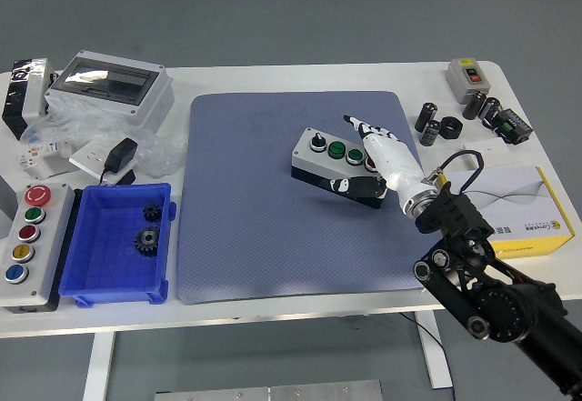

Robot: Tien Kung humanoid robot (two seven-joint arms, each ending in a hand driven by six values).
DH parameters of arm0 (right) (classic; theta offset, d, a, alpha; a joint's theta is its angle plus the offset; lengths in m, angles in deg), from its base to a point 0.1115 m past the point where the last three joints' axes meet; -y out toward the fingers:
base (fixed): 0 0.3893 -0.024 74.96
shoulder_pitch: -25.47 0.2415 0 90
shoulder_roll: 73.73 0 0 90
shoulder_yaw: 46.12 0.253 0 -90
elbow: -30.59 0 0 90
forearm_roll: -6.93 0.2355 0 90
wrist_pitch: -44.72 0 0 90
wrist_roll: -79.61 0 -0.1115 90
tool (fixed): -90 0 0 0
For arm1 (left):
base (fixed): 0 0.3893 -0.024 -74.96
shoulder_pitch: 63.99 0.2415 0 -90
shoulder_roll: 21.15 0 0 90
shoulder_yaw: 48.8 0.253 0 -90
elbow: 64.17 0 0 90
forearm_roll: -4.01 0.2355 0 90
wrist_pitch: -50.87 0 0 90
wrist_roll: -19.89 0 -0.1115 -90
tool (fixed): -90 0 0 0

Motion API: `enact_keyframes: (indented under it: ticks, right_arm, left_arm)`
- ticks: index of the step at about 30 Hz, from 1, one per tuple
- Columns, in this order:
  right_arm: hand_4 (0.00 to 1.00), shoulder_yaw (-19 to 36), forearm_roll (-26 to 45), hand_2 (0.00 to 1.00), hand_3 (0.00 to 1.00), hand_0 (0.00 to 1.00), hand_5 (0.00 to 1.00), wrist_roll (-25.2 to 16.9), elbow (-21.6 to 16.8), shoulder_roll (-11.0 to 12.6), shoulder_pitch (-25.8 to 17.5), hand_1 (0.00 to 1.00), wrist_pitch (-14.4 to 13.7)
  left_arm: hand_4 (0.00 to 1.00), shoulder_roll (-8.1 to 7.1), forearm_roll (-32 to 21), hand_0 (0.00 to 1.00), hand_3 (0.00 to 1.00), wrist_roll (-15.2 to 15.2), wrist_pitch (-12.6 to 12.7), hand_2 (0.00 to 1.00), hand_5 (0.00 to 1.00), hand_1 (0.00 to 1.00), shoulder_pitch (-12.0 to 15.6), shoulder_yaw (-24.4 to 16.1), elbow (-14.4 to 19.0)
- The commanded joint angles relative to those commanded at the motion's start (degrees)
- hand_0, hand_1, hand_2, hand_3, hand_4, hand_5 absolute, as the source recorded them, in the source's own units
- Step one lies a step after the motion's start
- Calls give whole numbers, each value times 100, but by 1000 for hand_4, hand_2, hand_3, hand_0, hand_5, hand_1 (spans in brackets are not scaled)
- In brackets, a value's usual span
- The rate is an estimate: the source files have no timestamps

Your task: Pick up the button,place it on the desk,press the button,press the button

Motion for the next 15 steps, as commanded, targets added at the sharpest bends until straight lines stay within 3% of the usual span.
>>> enact_keyframes:
  ticks: [7,15]
  right_arm:
    - [998,304,166,998,998,998,445,-53,-375,143,-99,971,-9]
    - [998,187,13,998,998,998,462,88,-76,69,-122,965,69]
  left_arm:
    - [727,-16,-5,628,758,-1,7,665,288,673,-7,-8,0]
    - [727,-7,-11,628,759,32,12,665,290,672,-17,-25,0]
